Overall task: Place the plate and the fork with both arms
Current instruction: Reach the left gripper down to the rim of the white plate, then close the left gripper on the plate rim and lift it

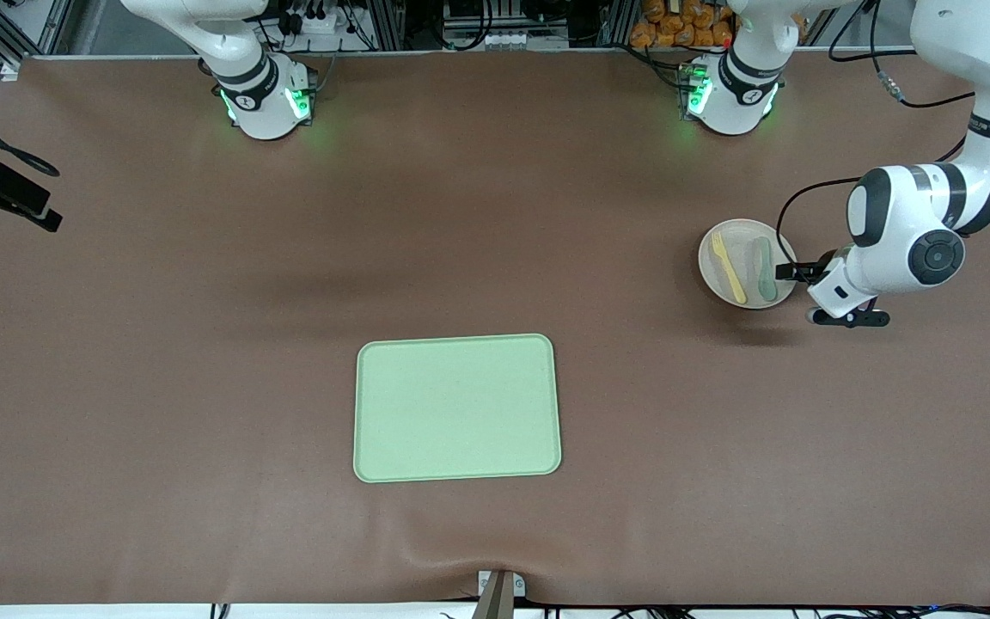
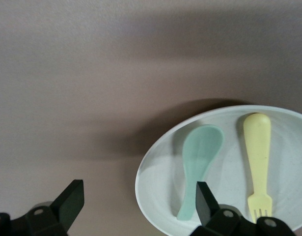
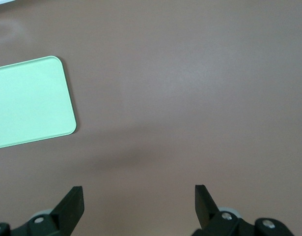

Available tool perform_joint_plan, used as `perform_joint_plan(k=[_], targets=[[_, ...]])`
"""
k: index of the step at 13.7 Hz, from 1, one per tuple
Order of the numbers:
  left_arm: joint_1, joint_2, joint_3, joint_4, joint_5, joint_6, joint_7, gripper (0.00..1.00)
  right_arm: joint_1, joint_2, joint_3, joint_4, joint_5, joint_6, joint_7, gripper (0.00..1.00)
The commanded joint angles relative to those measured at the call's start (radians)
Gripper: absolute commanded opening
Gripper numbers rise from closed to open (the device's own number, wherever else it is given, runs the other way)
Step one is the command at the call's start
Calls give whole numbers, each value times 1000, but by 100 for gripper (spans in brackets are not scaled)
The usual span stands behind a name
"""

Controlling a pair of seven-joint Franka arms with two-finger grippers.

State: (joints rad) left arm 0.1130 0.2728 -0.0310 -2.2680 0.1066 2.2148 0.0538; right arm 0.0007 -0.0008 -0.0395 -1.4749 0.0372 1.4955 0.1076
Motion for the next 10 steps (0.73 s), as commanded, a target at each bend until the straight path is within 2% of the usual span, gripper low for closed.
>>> perform_joint_plan(k=[1,8,10], targets=[[10,2,-9,-10,24,17,1,100,-19,-11,9,-4,21,-8,-3,100],[34,51,-7,-30,27,34,23,100,-16,-11,9,-4,21,-1,-3,100],[37,66,-7,-31,70,42,23,100,-16,-11,9,-4,21,0,-3,100]])
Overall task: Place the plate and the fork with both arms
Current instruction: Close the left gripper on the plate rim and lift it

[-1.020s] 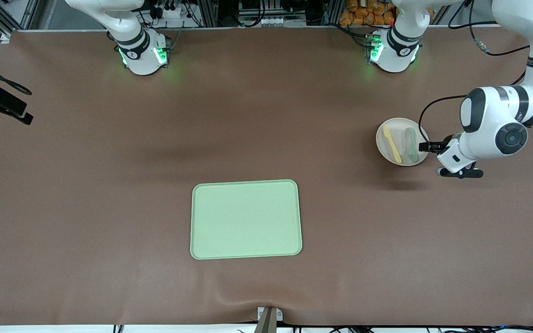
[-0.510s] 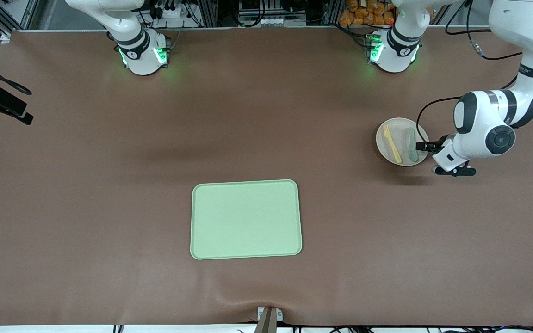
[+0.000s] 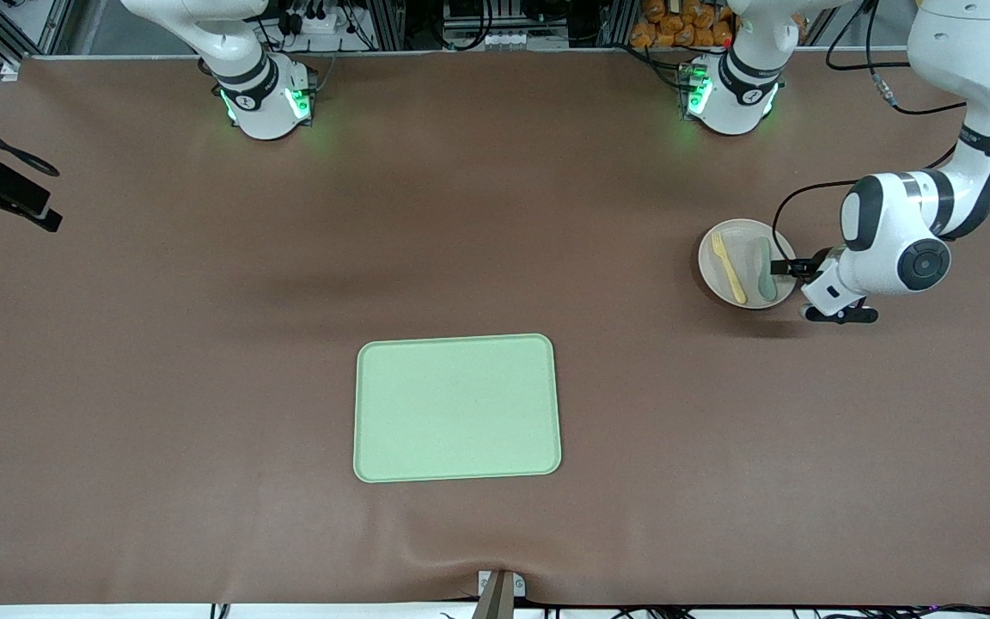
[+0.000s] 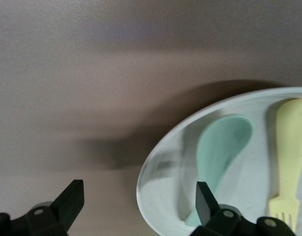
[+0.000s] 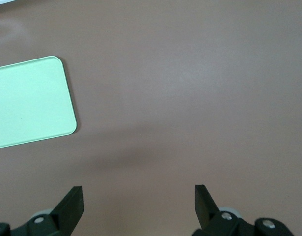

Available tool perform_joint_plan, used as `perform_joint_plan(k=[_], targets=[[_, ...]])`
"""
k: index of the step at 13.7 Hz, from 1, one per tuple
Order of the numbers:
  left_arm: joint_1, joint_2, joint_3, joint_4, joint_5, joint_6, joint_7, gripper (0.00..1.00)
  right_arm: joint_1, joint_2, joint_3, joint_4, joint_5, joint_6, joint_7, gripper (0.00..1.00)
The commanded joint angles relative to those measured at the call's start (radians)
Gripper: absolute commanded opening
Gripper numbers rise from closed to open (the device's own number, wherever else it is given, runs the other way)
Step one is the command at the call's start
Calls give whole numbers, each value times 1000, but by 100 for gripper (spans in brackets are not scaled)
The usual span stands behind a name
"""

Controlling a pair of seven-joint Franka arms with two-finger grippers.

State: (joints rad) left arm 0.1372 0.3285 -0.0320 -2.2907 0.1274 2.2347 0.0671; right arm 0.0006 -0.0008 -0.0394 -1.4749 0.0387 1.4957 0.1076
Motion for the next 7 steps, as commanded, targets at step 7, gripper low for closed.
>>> perform_joint_plan(k=[7], targets=[[28,40,-8,-7,67,42,8,100,-21,-12,7,-4,20,-3,-3,100]])
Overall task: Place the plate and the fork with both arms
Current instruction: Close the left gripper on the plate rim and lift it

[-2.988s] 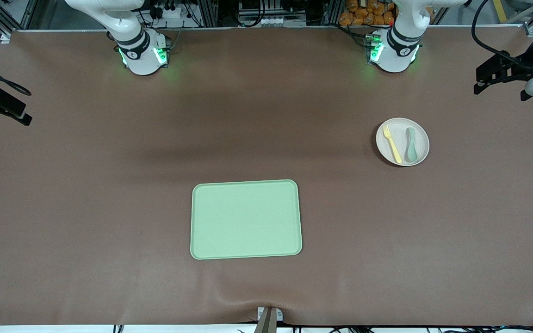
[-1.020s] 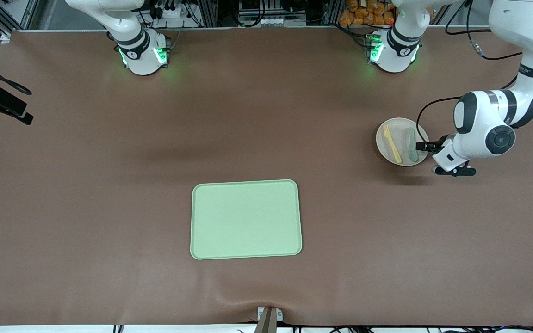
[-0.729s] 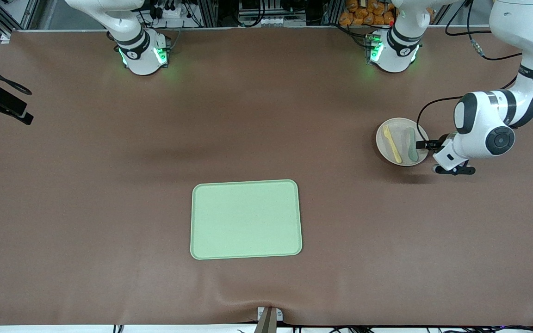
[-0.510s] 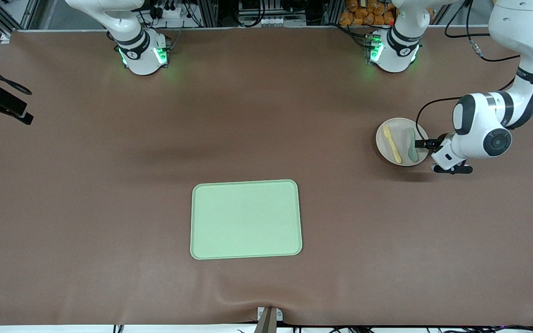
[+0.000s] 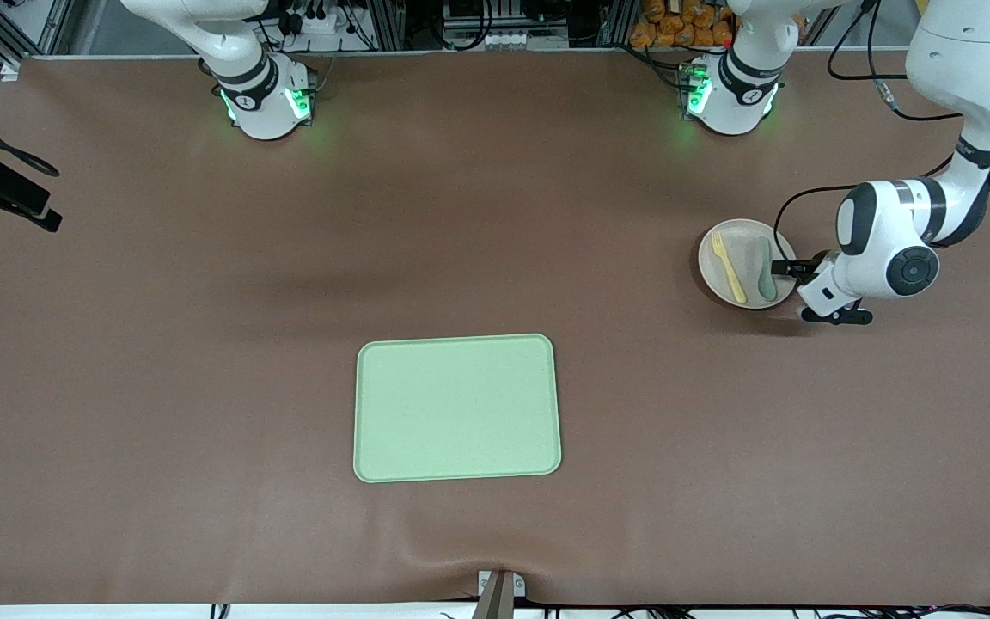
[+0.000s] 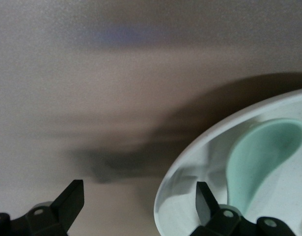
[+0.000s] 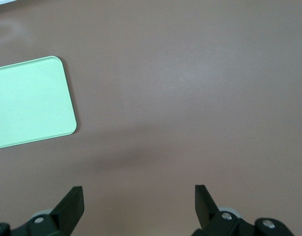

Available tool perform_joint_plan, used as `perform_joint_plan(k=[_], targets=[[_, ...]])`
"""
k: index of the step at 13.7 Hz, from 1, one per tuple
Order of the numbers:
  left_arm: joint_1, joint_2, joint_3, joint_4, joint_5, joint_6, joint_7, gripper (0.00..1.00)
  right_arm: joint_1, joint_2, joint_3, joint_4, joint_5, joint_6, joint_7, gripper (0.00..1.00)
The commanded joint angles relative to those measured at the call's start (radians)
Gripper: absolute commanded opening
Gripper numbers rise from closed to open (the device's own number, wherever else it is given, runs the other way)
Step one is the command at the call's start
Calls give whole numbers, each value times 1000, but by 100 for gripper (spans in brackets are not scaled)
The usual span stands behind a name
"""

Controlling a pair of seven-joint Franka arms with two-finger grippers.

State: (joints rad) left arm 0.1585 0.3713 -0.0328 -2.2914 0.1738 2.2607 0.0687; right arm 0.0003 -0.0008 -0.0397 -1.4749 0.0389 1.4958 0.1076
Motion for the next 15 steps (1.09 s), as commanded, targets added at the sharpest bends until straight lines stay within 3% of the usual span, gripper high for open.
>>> perform_joint_plan(k=[1,5,7,8,9,15], targets=[[6,-3,-7,-7,21,16,6,100,-20,-11,7,-4,19,-3,-3,100],[4,-2,-10,-7,21,16,5,100,-19,-11,7,-4,19,-3,-3,100],[3,0,-12,-7,21,16,-4,34,-20,-11,7,-4,19,-2,-3,100],[0,-2,-13,-7,21,16,-12,9,-20,-11,7,-4,19,-2,-3,100],[0,-2,-18,-7,21,16,-13,0,-20,-11,7,-4,19,-2,-3,100],[0,-11,-32,-3,21,13,-13,0,-22,-11,9,-2,19,-3,-3,100]])
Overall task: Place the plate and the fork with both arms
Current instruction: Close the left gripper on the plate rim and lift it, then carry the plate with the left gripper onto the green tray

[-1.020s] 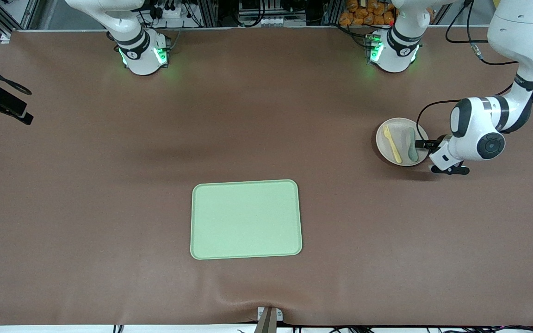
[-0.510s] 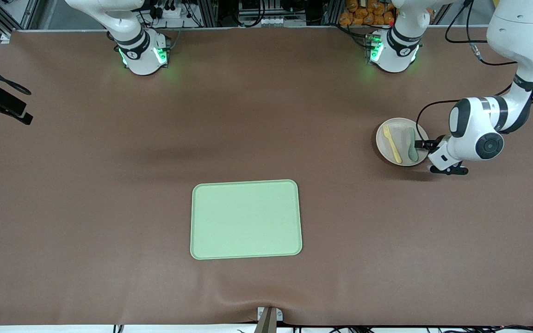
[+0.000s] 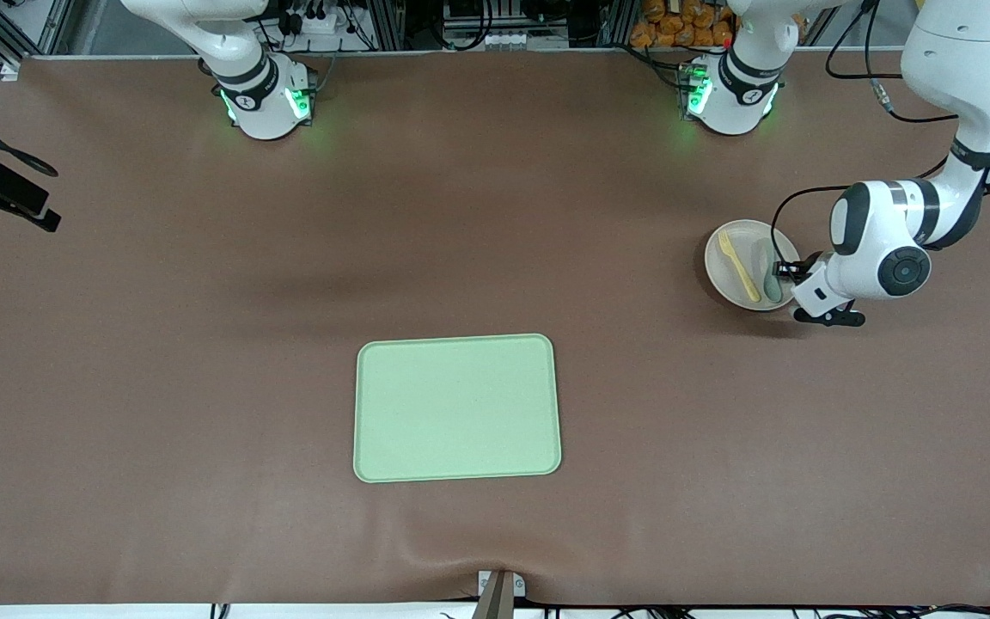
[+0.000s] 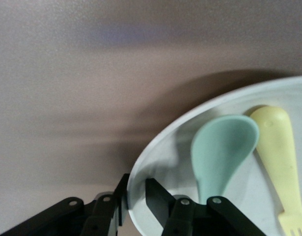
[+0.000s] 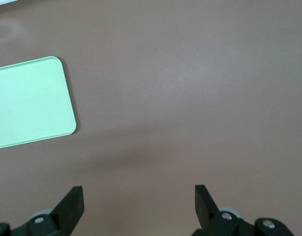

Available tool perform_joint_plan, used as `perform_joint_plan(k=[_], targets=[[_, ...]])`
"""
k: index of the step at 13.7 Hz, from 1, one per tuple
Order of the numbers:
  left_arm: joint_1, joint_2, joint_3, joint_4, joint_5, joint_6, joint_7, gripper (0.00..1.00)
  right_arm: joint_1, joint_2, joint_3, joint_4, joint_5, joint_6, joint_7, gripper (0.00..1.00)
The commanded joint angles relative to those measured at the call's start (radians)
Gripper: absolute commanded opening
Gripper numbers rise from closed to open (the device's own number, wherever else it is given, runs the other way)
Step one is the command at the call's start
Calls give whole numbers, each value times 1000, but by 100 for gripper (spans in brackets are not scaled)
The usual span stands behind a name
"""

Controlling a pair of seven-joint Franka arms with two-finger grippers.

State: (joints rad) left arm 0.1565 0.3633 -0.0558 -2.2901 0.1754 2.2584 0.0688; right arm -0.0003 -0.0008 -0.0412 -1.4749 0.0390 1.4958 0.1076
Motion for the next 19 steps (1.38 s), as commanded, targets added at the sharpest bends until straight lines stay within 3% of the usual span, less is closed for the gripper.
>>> perform_joint_plan(k=[1,7,11,17,19], targets=[[3,-7,-9,-3,19,13,-11,0,-21,-11,10,-2,19,-3,-3,100],[8,-56,-10,11,19,-6,28,0,-23,-11,10,-2,19,-3,-3,100],[9,-81,-27,70,6,-80,43,0,-21,-11,10,-2,19,-3,-3,100],[-5,-60,-110,371,-209,-316,13,0,14,-11,-20,-2,19,-5,-3,100],[-38,-15,-169,466,-241,-333,-103,0,22,-11,-28,-1,19,-3,-3,100]])
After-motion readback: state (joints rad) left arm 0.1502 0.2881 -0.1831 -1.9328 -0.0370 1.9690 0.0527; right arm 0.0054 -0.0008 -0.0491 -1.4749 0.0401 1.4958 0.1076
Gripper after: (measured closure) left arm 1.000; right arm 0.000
